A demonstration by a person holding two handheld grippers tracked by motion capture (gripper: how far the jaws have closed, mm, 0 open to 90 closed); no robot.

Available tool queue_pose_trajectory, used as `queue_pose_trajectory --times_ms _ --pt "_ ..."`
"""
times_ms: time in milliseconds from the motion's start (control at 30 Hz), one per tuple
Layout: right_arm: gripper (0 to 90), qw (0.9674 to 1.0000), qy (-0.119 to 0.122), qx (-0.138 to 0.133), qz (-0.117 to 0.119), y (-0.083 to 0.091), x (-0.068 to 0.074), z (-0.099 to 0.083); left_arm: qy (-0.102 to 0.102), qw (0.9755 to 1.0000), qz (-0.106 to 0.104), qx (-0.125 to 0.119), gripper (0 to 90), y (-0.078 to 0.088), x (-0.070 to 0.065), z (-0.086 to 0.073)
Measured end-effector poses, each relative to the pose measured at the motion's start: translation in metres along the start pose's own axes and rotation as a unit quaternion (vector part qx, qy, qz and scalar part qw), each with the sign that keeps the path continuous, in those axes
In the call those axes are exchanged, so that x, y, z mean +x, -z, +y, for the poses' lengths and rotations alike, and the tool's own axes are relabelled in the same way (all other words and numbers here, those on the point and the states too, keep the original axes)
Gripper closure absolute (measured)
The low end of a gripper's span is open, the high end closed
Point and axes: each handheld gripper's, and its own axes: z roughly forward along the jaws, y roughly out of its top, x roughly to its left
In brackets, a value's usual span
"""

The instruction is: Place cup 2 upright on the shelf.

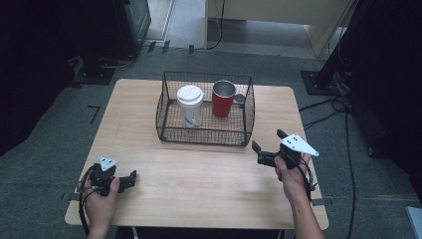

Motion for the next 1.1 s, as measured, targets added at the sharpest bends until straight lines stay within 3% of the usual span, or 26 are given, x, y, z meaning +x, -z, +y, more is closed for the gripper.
queue_pose_trajectory --times_ms 467,800,933,1100 --pt "0.0 0.9985 -0.024 0.025 -0.041 0.023 -0.028 -0.039 0.0 1.0 0.0 0.001 0.0 0.0 0.0 0.0" --pt "0.0 0.9954 -0.038 0.058 -0.066 0.029 -0.041 -0.065 0.0 1.0 0.0 0.001 0.0 0.0 0.0 0.0" --pt "0.0 0.9921 -0.049 0.082 -0.081 0.032 -0.045 -0.075 0.0 1.0 0.0 0.001 0.0 0.0 0.0 0.0" --pt "0.0 0.9853 -0.062 0.121 -0.103 0.036 -0.051 -0.085 0.0 1.0 0.0 0.001 0.0 0.0 0.0 0.0"
